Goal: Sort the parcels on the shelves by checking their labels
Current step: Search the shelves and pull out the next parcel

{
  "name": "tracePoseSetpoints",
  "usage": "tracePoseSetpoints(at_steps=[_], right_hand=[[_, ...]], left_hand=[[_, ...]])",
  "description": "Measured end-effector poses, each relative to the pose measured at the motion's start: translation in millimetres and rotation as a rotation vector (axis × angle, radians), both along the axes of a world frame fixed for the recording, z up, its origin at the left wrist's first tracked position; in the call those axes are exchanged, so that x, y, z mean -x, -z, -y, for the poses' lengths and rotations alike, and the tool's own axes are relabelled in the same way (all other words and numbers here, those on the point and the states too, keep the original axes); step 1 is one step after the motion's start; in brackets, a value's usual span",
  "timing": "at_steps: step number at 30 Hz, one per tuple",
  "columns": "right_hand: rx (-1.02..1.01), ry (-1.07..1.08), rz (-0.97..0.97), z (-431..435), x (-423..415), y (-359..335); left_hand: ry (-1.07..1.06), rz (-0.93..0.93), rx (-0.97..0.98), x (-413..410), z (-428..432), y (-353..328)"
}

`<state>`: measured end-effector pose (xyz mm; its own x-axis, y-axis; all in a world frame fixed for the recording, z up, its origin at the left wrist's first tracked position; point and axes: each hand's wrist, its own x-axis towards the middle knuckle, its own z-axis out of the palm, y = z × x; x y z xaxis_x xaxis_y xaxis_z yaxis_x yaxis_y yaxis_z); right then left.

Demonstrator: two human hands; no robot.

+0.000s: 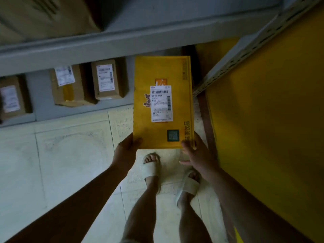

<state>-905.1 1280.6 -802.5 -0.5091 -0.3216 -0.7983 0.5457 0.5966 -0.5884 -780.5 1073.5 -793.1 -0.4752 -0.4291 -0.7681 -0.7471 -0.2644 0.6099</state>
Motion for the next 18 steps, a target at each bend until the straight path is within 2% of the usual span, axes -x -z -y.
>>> tracePoseSetpoints(at_steps=[3,10,14,18], right_hand=[[0.036,-0.009,-0.073,-42,-51,-51],[0.16,-0.078,0.017,-132,-139,-164],[0.215,-0.137,-0.092,-181,-185,-249],[0.299,-0.064,-0.223,-231,-226,-340]], left_hand=[[-0.011,-0.032,-0.053,-57,-29,-44],[-0.111,-0.107,0.042,-172,-116,-166],[-0.18,-0.162,0.136,-228,-183,-260],[-0.186,-0.265,0.177,-268,-241,-350]])
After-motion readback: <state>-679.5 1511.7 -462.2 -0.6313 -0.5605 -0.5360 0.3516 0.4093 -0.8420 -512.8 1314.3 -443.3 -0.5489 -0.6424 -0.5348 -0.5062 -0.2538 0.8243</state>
